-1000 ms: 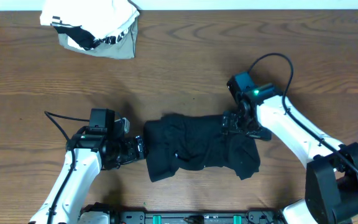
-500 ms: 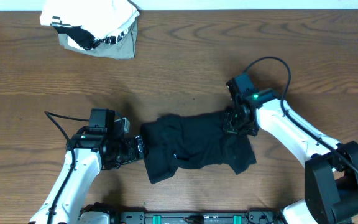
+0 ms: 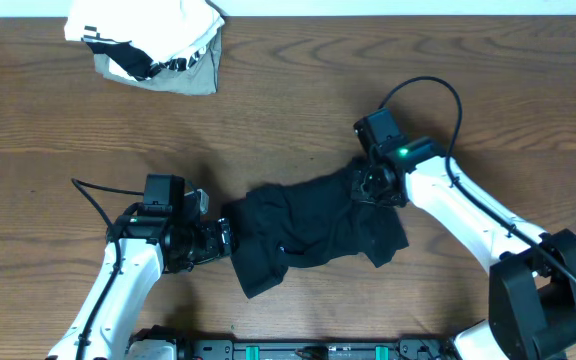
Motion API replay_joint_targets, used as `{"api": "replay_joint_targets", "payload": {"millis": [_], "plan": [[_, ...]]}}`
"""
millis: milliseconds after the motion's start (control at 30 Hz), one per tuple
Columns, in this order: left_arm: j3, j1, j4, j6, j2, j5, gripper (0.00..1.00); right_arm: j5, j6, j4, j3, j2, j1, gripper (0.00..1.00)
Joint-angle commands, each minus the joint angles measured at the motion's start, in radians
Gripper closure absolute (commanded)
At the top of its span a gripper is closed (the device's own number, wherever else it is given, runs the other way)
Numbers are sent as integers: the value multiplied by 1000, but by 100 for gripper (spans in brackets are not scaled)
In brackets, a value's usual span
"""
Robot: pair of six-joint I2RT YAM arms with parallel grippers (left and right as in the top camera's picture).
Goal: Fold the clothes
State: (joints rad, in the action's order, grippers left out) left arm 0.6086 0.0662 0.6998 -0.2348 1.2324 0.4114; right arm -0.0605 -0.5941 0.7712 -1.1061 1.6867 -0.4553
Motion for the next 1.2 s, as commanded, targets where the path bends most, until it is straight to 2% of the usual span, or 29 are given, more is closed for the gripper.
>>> {"api": "replay_joint_targets", "payload": {"millis": [0, 100, 133, 200, 300, 333, 467, 533, 633, 800, 1000, 1100, 1167], "plan": [[17, -4, 3, 14, -3, -11, 15, 60, 16, -33, -20, 0, -53, 80], [17, -4, 3, 13, -3, -11, 15, 73, 15, -73, -20, 0, -115, 78], [17, -4, 3, 13, -3, -11, 15, 87, 15, -85, -20, 0, -140, 74], [17, -4, 4, 13, -3, -11, 15, 124, 3, -95, -19, 0, -186, 59], [17, -4, 7, 13, -3, -11, 15, 164, -12, -100, -18, 1, -249, 52], [17, -4, 7, 13, -3, -11, 15, 169, -11, -100, -18, 1, -263, 52], [17, -4, 7, 13, -3, -11, 15, 169, -11, -107, -18, 1, -311, 60], [17, -4, 7, 13, -3, -11, 15, 161, -10, -121, -18, 1, -327, 60], [17, -4, 7, 13, -3, -11, 15, 162, -2, -140, -18, 1, -337, 57], [17, -4, 14, 13, -3, -11, 15, 169, 71, -166, -58, 0, -308, 42], [17, -4, 18, 13, -3, -11, 15, 219, 80, -42, -211, -8, -236, 38], [17, -4, 18, 13, -3, -11, 15, 205, 79, -12, -238, -10, -202, 29], [17, -4, 18, 13, -3, -11, 15, 189, 79, 9, -234, -8, -179, 34]]}}
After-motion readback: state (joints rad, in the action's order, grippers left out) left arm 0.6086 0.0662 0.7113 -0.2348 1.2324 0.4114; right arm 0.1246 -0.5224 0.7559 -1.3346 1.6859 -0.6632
